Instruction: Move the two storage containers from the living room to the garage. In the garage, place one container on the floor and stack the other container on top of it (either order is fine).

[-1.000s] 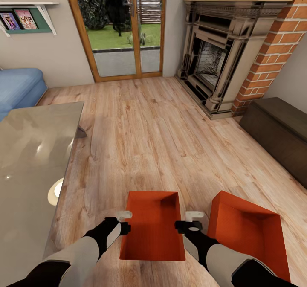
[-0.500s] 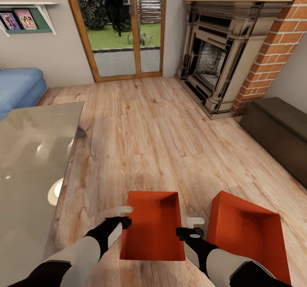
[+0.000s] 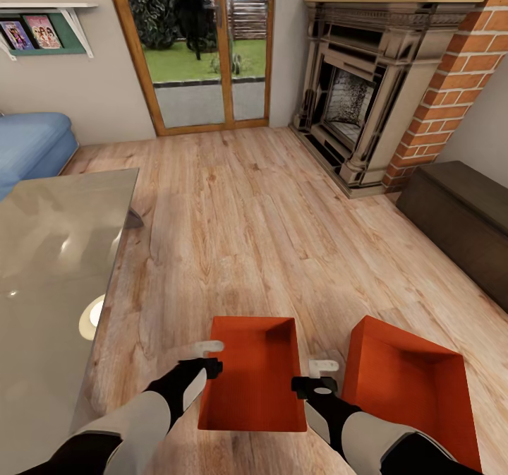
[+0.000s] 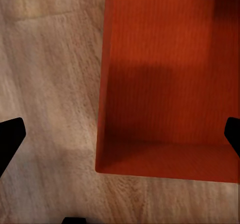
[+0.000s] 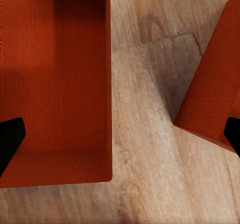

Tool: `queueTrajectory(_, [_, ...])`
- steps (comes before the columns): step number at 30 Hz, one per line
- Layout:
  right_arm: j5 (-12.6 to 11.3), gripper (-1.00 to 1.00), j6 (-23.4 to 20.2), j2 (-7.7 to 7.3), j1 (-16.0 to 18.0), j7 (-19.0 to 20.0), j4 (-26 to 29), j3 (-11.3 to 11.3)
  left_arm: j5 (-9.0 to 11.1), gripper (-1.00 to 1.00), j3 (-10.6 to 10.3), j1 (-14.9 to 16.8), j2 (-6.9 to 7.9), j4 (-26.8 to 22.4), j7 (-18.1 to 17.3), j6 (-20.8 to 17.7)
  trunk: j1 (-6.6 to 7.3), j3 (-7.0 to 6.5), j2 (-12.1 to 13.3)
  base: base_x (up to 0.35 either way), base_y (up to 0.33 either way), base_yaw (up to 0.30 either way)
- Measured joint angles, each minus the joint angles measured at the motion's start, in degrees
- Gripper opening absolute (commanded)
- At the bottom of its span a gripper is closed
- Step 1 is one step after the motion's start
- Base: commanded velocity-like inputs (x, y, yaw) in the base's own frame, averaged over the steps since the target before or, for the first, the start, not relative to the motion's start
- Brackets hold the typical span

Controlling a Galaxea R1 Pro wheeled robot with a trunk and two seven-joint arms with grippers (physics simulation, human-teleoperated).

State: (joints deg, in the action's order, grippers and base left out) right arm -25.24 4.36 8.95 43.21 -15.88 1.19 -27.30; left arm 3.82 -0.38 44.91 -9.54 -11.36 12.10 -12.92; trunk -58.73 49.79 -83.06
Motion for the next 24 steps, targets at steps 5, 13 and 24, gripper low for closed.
queueTrajectory(5, [0.0,1.00,0.0,-0.04,0.0,0.0,0.0,0.0,0.0,1.00,0.0,0.0,-0.17,0.0,0.0,-0.1,-1.09,0.89,-2.0,0.000,0.000,0.000])
queueTrajectory(13, [0.0,1.00,-0.1,0.00,0.0,0.0,0.0,0.0,0.0,1.00,0.0,0.0,-0.20,0.1,0.0,-0.4,-2.85,2.33,-5.2,0.000,0.000,0.000])
queueTrajectory(24, [0.0,1.00,-0.1,-0.01,0.0,0.0,0.0,0.0,0.0,1.00,-0.1,0.0,-0.20,0.5,-0.2,-0.4,-5.27,4.30,-9.6,0.000,0.000,0.000])
